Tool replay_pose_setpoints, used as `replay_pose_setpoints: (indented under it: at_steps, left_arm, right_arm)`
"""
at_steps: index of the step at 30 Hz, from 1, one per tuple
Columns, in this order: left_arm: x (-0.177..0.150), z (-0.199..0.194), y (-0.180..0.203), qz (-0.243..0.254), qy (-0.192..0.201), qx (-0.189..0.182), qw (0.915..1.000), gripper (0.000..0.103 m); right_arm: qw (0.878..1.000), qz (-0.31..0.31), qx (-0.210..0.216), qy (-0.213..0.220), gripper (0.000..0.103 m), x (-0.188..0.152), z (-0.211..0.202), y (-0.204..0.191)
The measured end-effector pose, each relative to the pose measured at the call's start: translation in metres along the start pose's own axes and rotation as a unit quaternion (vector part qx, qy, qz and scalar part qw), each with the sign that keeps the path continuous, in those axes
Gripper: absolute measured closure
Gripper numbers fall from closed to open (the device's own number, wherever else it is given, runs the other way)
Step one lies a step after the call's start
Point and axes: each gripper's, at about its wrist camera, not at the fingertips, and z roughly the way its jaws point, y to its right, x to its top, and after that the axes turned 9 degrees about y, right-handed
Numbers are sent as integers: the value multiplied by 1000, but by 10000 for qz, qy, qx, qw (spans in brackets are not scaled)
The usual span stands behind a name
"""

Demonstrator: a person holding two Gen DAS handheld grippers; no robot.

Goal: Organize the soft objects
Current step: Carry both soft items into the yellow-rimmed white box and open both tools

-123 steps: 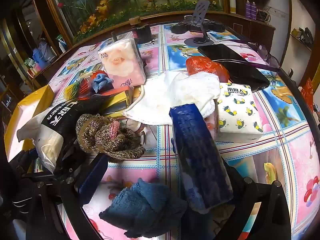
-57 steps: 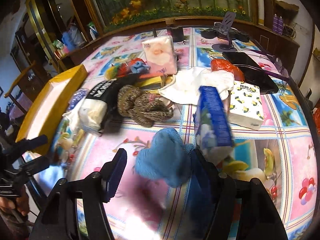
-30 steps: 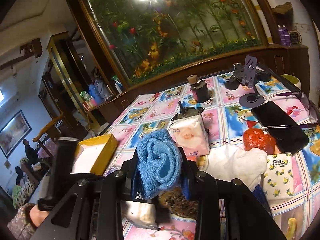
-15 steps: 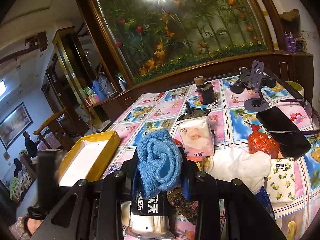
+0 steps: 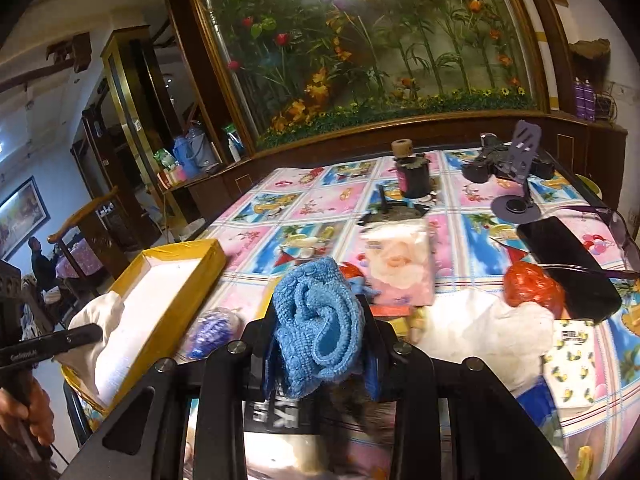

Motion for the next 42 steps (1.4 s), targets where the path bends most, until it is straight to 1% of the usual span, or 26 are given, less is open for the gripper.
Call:
replay_pose_setpoints:
  at_steps: [3,4,6,8,10,11,14,15,18,20,22,24,26,29,34,37,40,41,42]
  left_arm:
    - [4,-8,-38,-296,83,279,9991,87]
    - [4,-9,-46,-354,108,356,9987,87]
    - [6,-11,-63,-445,122,495,9977,87]
    - [10,-13,-76,-535,141,542,9970,87]
    - [15,-12,-86,-582,160,585,9965,87]
    - [20,-9,-89,-587,168,588,9964,87]
    - [38,8,-99,-593,171,667,9959,87]
    - [45,18,-102,-616,139,656,9958,87]
    - [60,43,-111,-737,-42,649,9952,87]
    - [67,62,-115,-753,-206,618,9950,87]
    - [71,79,-121,-751,-315,786,9936,87]
    - [70,90,-127,-800,-441,755,9930,87]
    - [69,97,-131,-820,-503,743,9926,87]
    - [67,106,-132,-813,-611,675,9925,87]
    - [63,113,-128,-704,-755,568,9930,87]
    - [62,118,-133,-797,-824,578,9917,87]
    - [61,120,-135,-862,-861,609,9907,86]
    - [61,120,-135,-877,-857,613,9906,84]
    - [61,119,-136,-893,-839,617,9905,80]
  right_arm:
    - [9986,260,457,-54,67,0,10,-33]
    - [9976,248,637,-123,67,-2,17,-54]
    - [9951,163,918,-335,67,-5,33,-93]
    - [9903,101,1260,-585,67,-8,49,-129]
    - [9857,-27,1480,-802,67,-7,69,-166]
    - [9846,-43,1512,-876,67,-6,78,-178]
    - [9833,-147,1423,-1124,67,1,119,-213]
    - [9840,-184,1279,-1227,67,4,136,-220]
    - [9832,-156,990,-1528,67,10,179,-228]
    - [9834,-77,729,-1661,67,16,202,-224]
    - [9798,60,676,-1883,67,16,224,-220]
    - [9777,64,547,-2024,67,10,239,-217]
    - [9744,4,556,-2177,67,3,251,-216]
    - [9717,-17,530,-2300,66,-6,256,-213]
    - [9735,-76,428,-2245,64,-9,254,-211]
    - [9745,-84,446,-2196,63,-10,254,-213]
    - [9731,30,461,-2257,62,-11,257,-209]
    - [9727,64,487,-2269,62,-11,258,-208]
    - [9724,104,516,-2272,62,-11,259,-207]
